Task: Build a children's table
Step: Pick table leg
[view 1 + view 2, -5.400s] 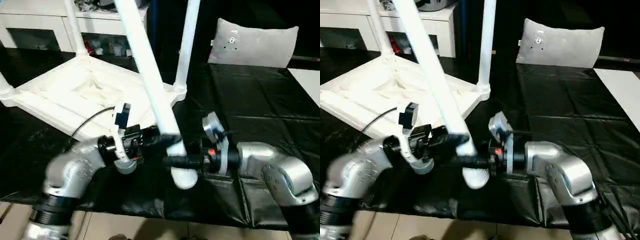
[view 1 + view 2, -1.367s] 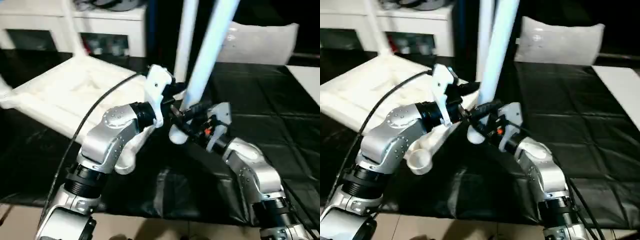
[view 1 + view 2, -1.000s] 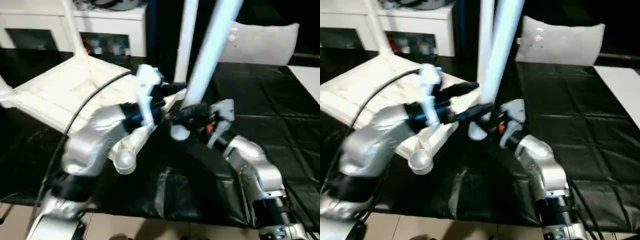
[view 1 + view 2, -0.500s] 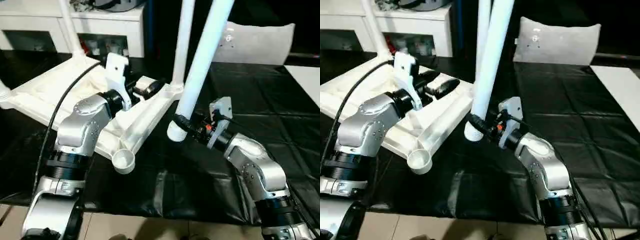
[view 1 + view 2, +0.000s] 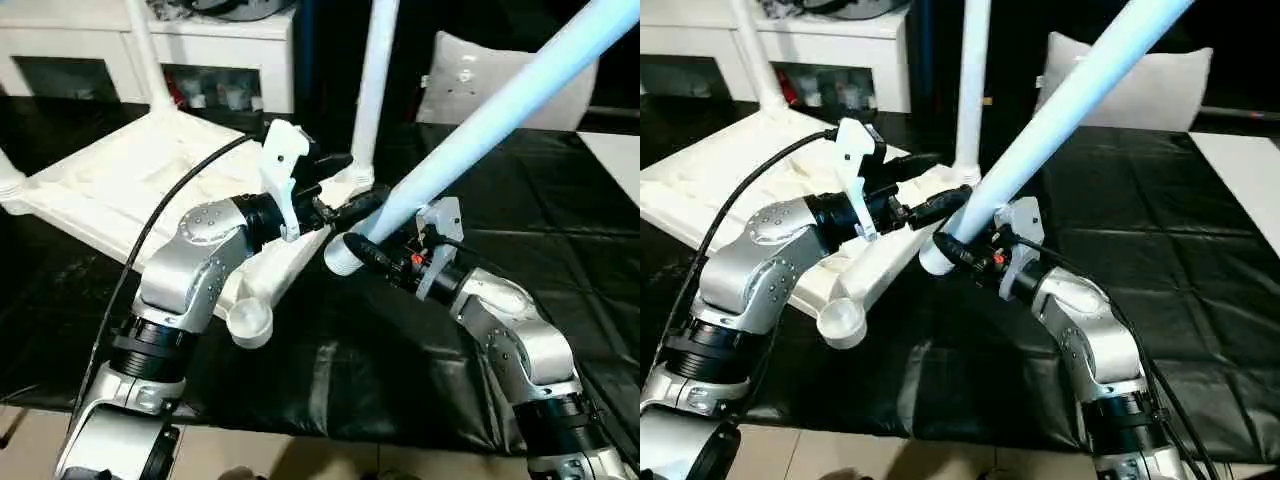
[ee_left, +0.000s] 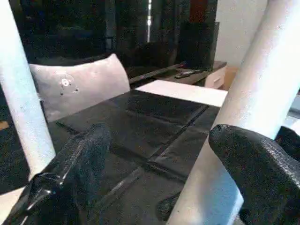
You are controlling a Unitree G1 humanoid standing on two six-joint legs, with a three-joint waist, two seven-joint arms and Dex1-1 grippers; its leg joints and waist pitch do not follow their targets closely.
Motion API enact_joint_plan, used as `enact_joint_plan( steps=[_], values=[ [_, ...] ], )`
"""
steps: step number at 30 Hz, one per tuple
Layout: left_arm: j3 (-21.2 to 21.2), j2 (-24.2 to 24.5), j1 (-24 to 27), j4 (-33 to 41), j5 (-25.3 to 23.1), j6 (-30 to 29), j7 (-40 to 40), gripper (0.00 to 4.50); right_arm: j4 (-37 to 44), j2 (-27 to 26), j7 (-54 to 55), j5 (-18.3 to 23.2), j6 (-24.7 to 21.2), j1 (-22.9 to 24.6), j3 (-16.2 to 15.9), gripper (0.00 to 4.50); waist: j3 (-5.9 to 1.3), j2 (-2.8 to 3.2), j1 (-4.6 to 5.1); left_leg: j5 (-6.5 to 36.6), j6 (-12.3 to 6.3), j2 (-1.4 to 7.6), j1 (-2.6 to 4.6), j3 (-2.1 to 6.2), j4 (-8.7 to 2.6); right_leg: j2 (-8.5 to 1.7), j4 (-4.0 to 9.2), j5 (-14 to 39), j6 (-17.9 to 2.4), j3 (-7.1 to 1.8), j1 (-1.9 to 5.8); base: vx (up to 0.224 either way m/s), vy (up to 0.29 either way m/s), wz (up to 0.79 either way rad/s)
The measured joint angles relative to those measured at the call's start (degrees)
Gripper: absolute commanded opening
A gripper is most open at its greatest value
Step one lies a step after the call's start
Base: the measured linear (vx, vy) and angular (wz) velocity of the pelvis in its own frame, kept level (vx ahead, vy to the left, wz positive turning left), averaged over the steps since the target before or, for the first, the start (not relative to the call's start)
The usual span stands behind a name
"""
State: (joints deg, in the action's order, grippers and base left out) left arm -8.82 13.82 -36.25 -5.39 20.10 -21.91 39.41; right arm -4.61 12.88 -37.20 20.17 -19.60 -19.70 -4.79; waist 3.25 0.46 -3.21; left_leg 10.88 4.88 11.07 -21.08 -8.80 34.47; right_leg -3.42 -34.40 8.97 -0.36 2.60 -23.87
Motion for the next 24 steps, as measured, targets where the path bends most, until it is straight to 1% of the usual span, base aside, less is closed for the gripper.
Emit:
enact_joint_plan(
  steps=[3, 5, 6, 9, 11, 12, 14, 16, 18, 20, 21, 23, 24],
  values=[
    [0.16, 1.96, 0.05, -0.01, 0.16, -0.14, 0.77, 4.23, 0.0, -0.54, 1.43, 0.17, -0.5, -0.01, 0.17, 1.86, 0.0, 0.0, 0.18, -0.01, 0.02, 0.01, 0.01, 0.02, 0.0, 0.0, -0.03, -0.01, 0.01, 0.01, -0.02, 0.0, 0.0, 0.0],
    [1.05, 4.86, 1.12, 0.74, 1.05, -0.6, 2.98, 4.23, 0.0, -0.4, 1.99, 0.61, -1.7, -0.05, 1.32, 1.86, 0.0, 0.01, 0.26, -0.01, 0.02, 0.01, 0.01, 0.03, -0.01, 0.01, -0.05, -0.02, 0.0, 0.0, -0.03, 0.0, 0.0, 0.0],
    [1.57, 7.56, 2.3, 1.24, 1.51, -0.79, 4.86, 4.23, 0.02, -0.33, 2.57, 0.7, -2.61, -0.04, 2.29, 1.86, 0.0, 0.01, 0.4, -0.02, 0.03, 0.01, 0.01, 0.04, -0.02, 0.01, -0.06, -0.02, 0.0, 0.0, -0.03, 0.0, 0.0, 0.0],
    [2.15, 12.75, 4.71, 1.59, 1.41, -0.93, 9.32, 4.23, -0.01, -0.01, 5.51, 0.49, -3.86, -0.01, 4.21, 1.86, 0.0, 0.01, 0.21, -0.02, 0.03, 0.01, -0.02, 0.03, -0.02, 0.02, -0.06, -0.01, -0.02, -0.01, -0.08, 0.0, 0.0, 0.0],
    [1.26, 16.84, 5.95, 1.8, 0.21, -0.65, 13.41, 4.23, -0.34, -0.3, 8.91, -0.34, -5.69, -0.28, 4.64, 1.86, 0.0, 0.01, 0.14, -0.01, 0.03, 0.01, -0.02, 0.02, -0.08, 0.02, -0.05, -0.13, -0.26, -0.02, -0.1, 0.0, 0.0, 0.0],
    [0.47, 19.86, 6.66, 1.63, -0.95, -0.26, 16.17, 4.23, -0.49, -0.2, 9.97, -0.57, -7.65, -0.33, 4.74, 1.86, 0.0, 0.01, 0.14, -0.01, 0.03, 0.0, -0.01, 0.01, -0.13, 0.02, -0.04, -0.11, -0.26, -0.02, -0.1, 0.0, 0.0, 0.0],
    [-0.15, 22.33, 6.84, 0.69, -2.34, 0.16, 18.7, 4.23, -0.69, 0.35, 10.67, -0.59, -9.67, -0.33, 4.79, 1.86, 0.03, 0.05, 0.03, -0.01, 0.04, -0.01, -0.02, 0.0, -0.15, 0.02, -0.04, -0.11, -0.26, -0.03, -0.11, 0.0, 0.0, 0.0],
    [-1.28, 24.88, 7.12, -0.3, -3.73, 2.12, 21.42, 3.94, -0.56, 0.72, 10.74, -1.33, -10.46, -0.33, 4.13, 1.86, 0.02, 0.05, -0.17, -0.02, 0.04, -0.01, 0.01, -0.01, -0.16, 0.02, -0.04, -0.1, -0.26, -0.03, -0.07, 0.0, 0.0, 0.0],
    [-2.46, 27.02, 7.17, -2.37, -5.51, 5.34, 23.78, 3.84, -0.33, 0.9, 11.11, -2.59, -11.09, -0.32, 3.73, 1.86, 0.02, 0.05, -0.18, -0.03, 0.06, -0.01, 0.03, 0.0, -0.16, 0.01, -0.05, -0.08, -0.23, -0.04, -0.06, 0.0, 0.0, 0.0],
    [-4.72, 30.55, 7.15, -5.94, -8.37, 9.17, 26.75, 3.59, 0.39, 1.08, 10.22, -2.57, -10.66, -0.25, 3.07, 1.86, 0.03, 0.05, -0.06, -0.04, 0.08, -0.01, 0.07, 0.01, -0.17, 0.02, -0.07, 0.07, 0.04, -0.06, -0.08, 0.0, 0.0, 0.0],
    [-5.8, 32.27, 7.11, -8.75, -10.39, 11.58, 28.62, 3.48, 1.76, 2.16, 8.37, -2.06, -10.64, 0.15, 2.5, 1.86, 0.03, 0.07, 0.07, -0.04, 0.09, -0.01, 0.1, 0.01, -0.18, 0.02, -0.08, 0.07, 0.05, -0.07, -0.09, 0.0, 0.0, 0.0],
    [-6.4, 33.3, 7.03, -11.42, -12.15, 13.71, 30.04, 3.36, 2.74, 3.0, 7.19, -1.76, -10.34, 0.29, 2.43, 1.86, 0.03, 0.05, 0.04, -0.05, 0.1, 0.0, 0.12, 0.03, -0.18, 0.02, -0.08, 0.07, 0.05, -0.06, -0.04, 0.0, 0.0, 0.0],
    [-6.92, 33.57, 7.0, -12.74, -13.23, 15.07, 30.89, 3.13, 3.54, 3.03, 6.75, -1.69, -9.87, 0.35, 2.5, 1.86, 0.03, 0.05, 0.01, -0.05, 0.1, -0.01, 0.13, 0.02, -0.17, 0.02, -0.08, 0.06, 0.04, -0.1, -0.04, 0.0, 0.0, 0.0]
  ],
)
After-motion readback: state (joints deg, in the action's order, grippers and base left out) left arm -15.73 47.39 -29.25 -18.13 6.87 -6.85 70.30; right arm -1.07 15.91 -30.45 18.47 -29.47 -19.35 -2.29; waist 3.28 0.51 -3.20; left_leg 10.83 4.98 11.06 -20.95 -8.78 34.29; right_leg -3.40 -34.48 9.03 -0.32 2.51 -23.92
